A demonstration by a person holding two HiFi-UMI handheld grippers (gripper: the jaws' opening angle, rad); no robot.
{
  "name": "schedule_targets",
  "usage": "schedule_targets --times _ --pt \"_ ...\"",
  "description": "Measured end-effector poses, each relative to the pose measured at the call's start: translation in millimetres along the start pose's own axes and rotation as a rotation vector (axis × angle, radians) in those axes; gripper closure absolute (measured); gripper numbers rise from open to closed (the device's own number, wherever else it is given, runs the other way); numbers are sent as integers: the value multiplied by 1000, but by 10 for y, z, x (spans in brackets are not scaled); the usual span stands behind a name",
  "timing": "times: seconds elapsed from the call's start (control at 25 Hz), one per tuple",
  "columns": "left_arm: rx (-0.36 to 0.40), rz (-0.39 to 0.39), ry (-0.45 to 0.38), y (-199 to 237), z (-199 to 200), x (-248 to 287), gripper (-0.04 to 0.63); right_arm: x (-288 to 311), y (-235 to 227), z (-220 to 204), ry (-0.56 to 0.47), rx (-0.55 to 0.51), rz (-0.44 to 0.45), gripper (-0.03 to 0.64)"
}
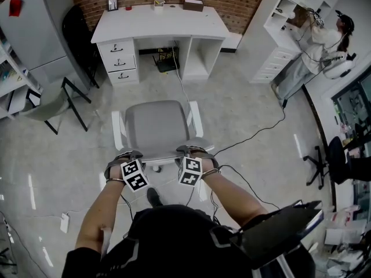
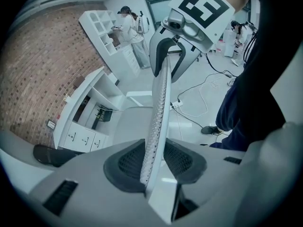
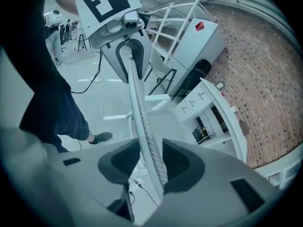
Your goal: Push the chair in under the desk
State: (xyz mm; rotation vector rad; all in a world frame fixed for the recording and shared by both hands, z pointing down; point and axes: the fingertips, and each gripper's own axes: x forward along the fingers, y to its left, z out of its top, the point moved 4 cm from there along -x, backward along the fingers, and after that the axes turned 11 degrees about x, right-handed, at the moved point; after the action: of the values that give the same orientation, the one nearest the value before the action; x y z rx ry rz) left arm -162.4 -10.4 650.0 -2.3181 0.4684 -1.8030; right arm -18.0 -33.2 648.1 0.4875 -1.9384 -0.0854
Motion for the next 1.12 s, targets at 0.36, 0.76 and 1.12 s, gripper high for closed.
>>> schedule_targets --times 0.36,0.76,1.12 --pt "6 -19 -11 264 44 107 472 100 -299 43 26 27 -22 454" --pt "18 -36 -18 590 -10 224 474 238 -558 163 54 65 -63 449" --pt "45 -10 -16 997 -118 338 469 433 -871 343 75 115 -86 443"
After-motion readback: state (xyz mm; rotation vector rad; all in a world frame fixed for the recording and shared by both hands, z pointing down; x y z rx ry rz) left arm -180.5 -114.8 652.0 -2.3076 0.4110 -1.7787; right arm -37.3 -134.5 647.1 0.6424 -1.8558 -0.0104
